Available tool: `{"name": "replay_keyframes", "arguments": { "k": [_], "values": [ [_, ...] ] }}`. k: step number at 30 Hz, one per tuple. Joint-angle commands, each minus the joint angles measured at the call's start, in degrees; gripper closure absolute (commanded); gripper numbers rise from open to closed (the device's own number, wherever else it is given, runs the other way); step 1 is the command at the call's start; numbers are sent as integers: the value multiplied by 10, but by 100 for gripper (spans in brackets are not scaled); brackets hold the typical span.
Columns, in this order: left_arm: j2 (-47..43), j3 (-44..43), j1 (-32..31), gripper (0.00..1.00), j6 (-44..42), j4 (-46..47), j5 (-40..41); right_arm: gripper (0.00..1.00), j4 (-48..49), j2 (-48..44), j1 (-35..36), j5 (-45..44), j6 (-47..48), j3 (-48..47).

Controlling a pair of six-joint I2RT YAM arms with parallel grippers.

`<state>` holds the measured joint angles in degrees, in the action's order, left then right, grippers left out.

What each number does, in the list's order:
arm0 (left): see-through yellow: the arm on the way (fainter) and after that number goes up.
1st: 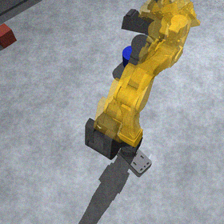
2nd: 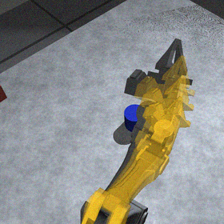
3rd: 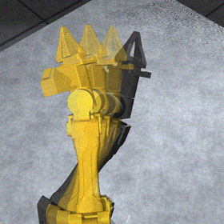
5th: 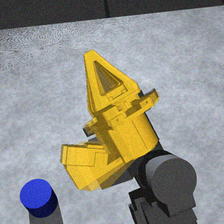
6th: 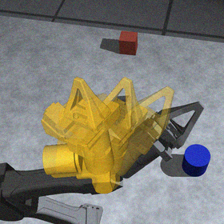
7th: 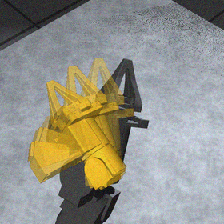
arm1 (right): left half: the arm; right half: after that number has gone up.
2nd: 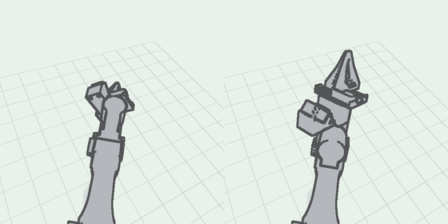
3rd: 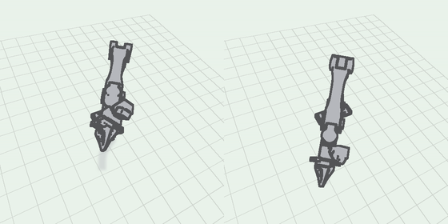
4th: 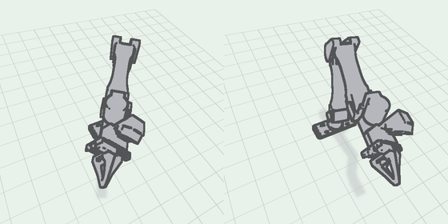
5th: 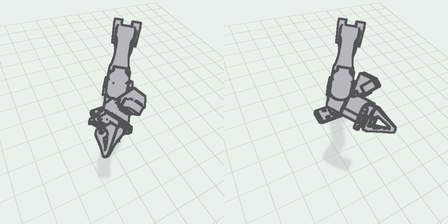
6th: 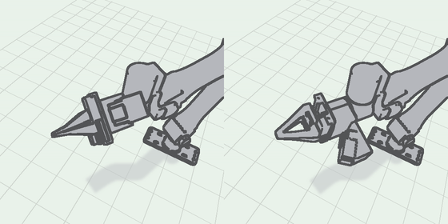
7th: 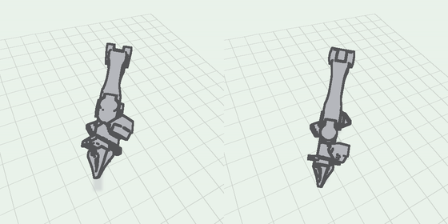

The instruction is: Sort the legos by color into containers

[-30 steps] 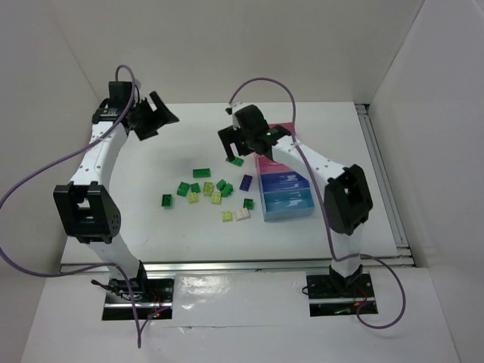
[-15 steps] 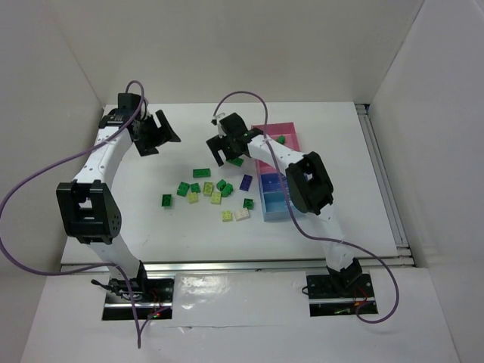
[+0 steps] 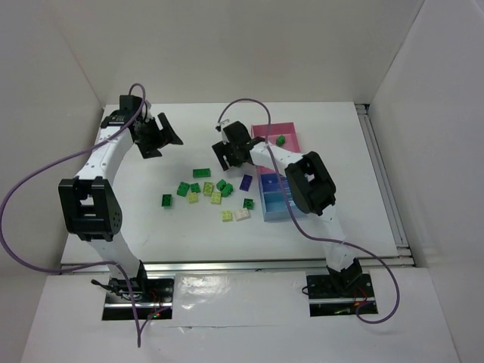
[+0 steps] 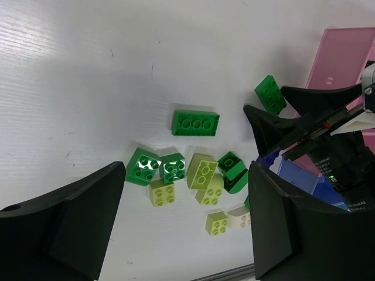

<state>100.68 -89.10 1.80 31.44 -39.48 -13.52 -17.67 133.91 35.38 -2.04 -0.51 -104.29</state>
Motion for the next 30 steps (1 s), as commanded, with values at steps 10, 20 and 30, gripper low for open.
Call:
{"name": "replay_keyframes", "arguments": {
  "k": [10, 20, 30],
  "values": [
    [9, -10, 5, 12, -28, 9, -51, 75, -13, -53, 22, -21, 0, 25],
    [76, -49, -70, 5, -91, -64, 57, 78, 17, -167, -9, -108, -42, 25],
    [112, -50, -125, 4, -63, -106, 199, 77, -24, -193, -96, -135, -116, 62]
  ]
}}
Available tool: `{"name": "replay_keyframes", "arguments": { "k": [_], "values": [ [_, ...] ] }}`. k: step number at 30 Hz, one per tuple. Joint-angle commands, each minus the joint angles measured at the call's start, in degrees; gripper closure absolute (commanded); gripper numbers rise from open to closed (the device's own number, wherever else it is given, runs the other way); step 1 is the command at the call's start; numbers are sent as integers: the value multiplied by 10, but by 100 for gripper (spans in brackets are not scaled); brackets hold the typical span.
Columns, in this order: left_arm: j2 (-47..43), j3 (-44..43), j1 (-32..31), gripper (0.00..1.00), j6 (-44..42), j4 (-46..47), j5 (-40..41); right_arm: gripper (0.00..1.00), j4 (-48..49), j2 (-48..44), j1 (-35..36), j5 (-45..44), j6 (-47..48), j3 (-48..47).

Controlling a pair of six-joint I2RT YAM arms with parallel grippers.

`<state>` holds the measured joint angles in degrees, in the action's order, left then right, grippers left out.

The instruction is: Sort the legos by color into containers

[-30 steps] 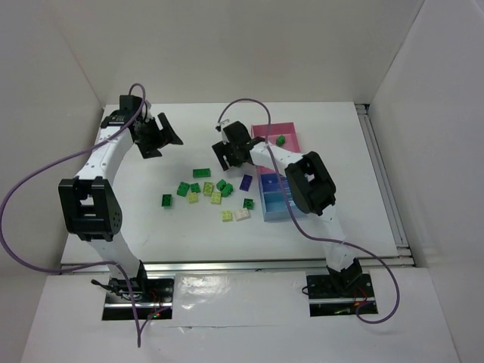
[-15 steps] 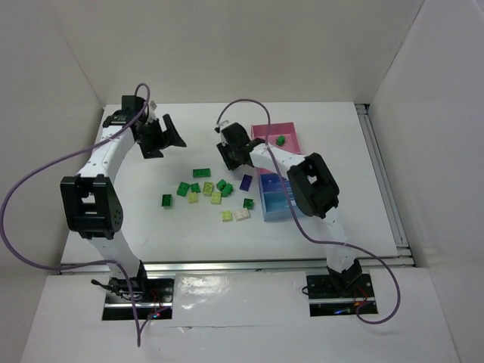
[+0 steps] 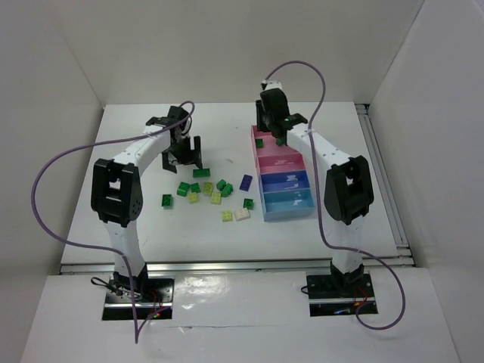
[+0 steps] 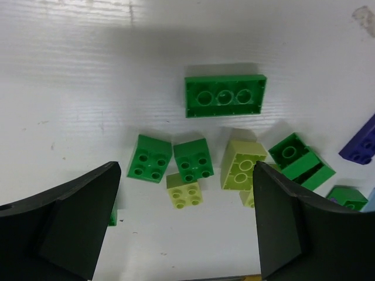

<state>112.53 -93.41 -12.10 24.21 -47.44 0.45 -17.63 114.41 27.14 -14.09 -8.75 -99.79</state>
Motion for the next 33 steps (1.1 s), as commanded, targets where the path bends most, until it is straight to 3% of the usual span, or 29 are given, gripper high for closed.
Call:
{"name": "replay_keyframes", "arguments": {
  "k": [1, 6, 8, 9, 11, 15, 22, 26, 27, 29, 33],
  "values": [
    [-14, 1, 20, 5, 17, -27, 60, 77, -31, 2, -22, -20, -34, 17],
    [-97, 82, 50, 10, 33, -1, 71, 65, -36, 33, -38, -13, -46, 10],
    [-117, 118, 55, 10, 49, 4, 71, 47, -50, 46, -38, -13, -46, 1],
    [-122, 129, 55, 10, 49, 9, 77, 28, -50, 46, -38, -8, -46, -5],
    [-129, 145, 55, 2, 65, 3, 89, 18, -50, 46, -38, -8, -46, -5],
    [-142, 203, 66, 1, 89, -8, 111, 18, -50, 8, -38, -19, -46, 13],
    [-137, 241, 73, 13, 92, 16, 105, 18, -28, -75, -38, -37, -46, 106],
    [-125, 256, 73, 27, 92, 38, 105, 18, -28, -94, -38, -48, -46, 129],
    [-120, 262, 73, 38, 87, 46, 105, 20, -33, -94, -38, -48, -46, 130],
    [-114, 262, 73, 48, 87, 52, 90, 20, -39, -94, -38, -48, -46, 130],
    [-101, 262, 73, 51, 76, 60, 68, 20, -39, -105, -38, -53, -46, 130]
  ]
}}
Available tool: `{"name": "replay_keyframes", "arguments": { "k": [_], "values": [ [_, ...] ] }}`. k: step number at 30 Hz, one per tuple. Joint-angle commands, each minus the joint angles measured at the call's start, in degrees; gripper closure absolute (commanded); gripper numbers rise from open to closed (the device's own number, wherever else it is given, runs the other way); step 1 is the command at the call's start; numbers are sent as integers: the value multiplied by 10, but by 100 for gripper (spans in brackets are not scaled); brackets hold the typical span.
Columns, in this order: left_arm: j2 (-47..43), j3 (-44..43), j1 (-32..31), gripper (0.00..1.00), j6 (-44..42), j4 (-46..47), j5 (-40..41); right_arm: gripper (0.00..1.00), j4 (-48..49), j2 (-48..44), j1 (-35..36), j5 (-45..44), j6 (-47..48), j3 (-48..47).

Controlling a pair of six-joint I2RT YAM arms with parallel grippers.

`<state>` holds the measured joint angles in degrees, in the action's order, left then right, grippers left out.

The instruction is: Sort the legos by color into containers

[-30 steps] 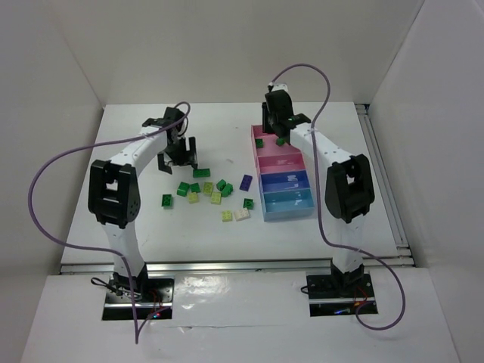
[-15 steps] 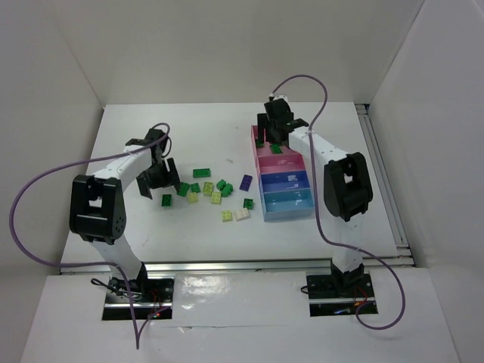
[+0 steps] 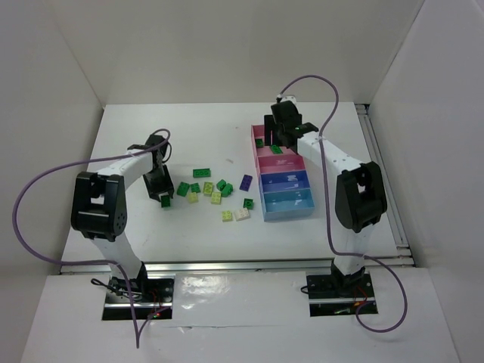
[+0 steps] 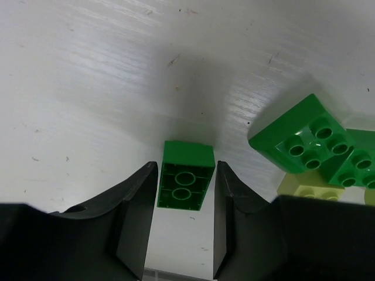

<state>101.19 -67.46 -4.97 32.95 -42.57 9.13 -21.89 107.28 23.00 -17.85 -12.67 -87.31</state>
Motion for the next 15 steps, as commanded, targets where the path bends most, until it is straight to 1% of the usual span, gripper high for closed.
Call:
{"name": "replay_keyframes", "arguments": {
  "k": [1, 4, 5, 6, 7, 9, 10, 11, 13, 14, 15],
  "values": [
    [13, 2, 1, 51, -11, 11, -19, 20, 4, -34, 4, -16, -7, 5],
    [8, -3, 1, 51, -11, 11, -19, 20, 4, -45, 4, -16, -7, 5],
    [0, -3, 1, 53, -17, 11, -19, 20, 4, -52, 4, -16, -7, 5],
    [0, -3, 1, 60, -17, 11, -19, 20, 4, -59, 4, -16, -12, 12],
    [-7, -3, -4, 65, -17, 11, -24, 20, 4, -59, 4, -16, -12, 17],
    [-15, -24, -13, 70, -17, 4, -31, 20, 4, -73, 4, -21, -12, 23],
    [-23, -33, -13, 71, -24, -4, -42, 20, 4, -74, 4, -21, -12, 28],
    [-28, -42, -27, 71, -30, -11, -48, 20, 4, -82, 4, -26, -17, 28],
    [-37, -78, -43, 71, -40, -11, -81, 20, 4, -97, -1, -33, -17, 43],
    [-44, -93, -61, 71, -46, -17, -92, 20, 4, -97, -2, -33, -23, 49],
    [-44, -124, -71, 71, -46, -17, -100, 20, 4, -106, -2, -33, -23, 54]
  ]
}}
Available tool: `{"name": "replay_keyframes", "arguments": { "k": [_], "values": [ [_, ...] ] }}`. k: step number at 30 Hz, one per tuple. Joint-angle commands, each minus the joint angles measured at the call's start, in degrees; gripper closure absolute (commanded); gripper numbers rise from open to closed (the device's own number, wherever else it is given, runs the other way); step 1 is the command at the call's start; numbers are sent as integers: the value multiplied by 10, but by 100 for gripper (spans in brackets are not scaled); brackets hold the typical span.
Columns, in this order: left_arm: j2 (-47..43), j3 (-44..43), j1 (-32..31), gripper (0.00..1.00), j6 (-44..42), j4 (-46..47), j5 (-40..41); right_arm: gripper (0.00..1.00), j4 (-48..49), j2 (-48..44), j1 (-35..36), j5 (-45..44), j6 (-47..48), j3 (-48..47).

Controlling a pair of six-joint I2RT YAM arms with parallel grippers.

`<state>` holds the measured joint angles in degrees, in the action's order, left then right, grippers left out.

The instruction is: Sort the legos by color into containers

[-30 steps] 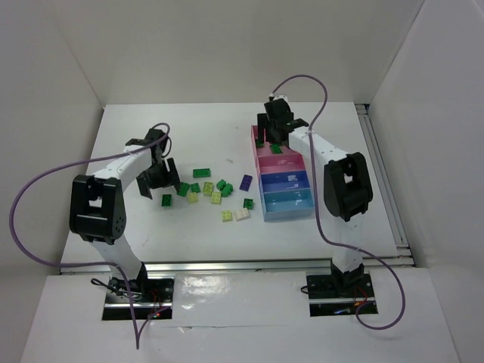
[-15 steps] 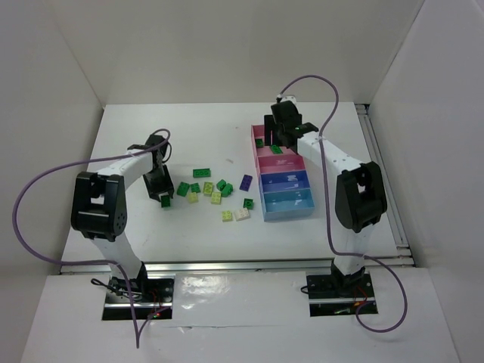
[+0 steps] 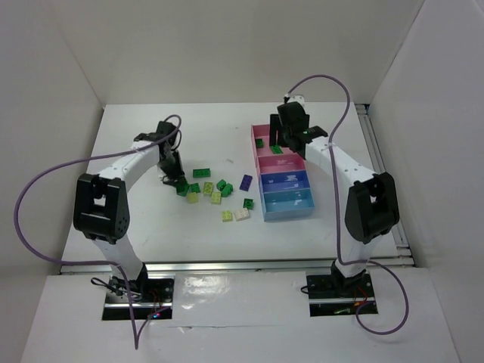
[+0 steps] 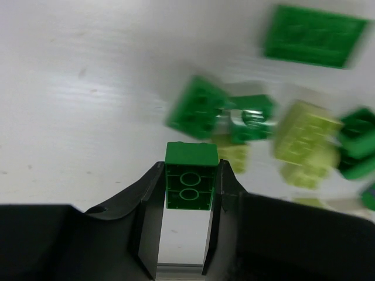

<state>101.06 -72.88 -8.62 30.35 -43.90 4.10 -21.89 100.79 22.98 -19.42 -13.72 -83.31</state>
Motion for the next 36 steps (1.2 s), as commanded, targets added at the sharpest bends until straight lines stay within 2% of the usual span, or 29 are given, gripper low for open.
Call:
{"name": "replay_keyframes", "arguments": {
  "k": [1, 5, 6, 8, 13, 16, 22, 24, 26, 29, 30, 31, 34, 36],
  "values": [
    [-43, -88, -45, 71, -20, -4, -66, 20, 4, -49, -7, -18, -18, 24],
    [1, -203, -102, 71, -13, -4, -109, 20, 4, -61, -13, -24, -32, 47],
    [36, -233, -125, 71, -19, -4, -109, 20, 4, -71, -13, -30, -39, 53],
    [80, -343, -142, 71, -27, -12, -128, 20, 9, -92, -21, -36, -60, 75],
    [220, -571, -161, 73, 0, -4, -203, 20, 27, -159, -26, -66, -79, 122],
    [303, -623, -161, 73, 36, 65, -263, 20, 20, -203, -21, -103, -90, 152],
    [376, -655, -168, 63, 107, 223, -304, 20, 9, -280, -21, -120, -111, 208],
    [399, -687, -168, 61, 121, 234, -304, 20, 3, -295, -21, -120, -111, 219],
    [424, -697, -173, 54, 128, 253, -299, 20, -3, -295, -21, -120, -105, 219],
    [440, -697, -173, 36, 142, 266, -313, 20, -19, -282, -26, -113, -98, 213],
    [440, -697, -173, 28, 142, 266, -319, 20, -19, -273, -26, -108, -98, 207],
    [440, -697, -173, 25, 142, 266, -324, 20, -12, -268, -26, -86, -84, 207],
    [395, -659, -173, 20, 136, 259, -318, 20, -12, -239, -19, -48, -65, 185],
    [355, -618, -173, 16, 116, 251, -306, 20, -12, -225, 14, -27, -38, 178]
  ]
}}
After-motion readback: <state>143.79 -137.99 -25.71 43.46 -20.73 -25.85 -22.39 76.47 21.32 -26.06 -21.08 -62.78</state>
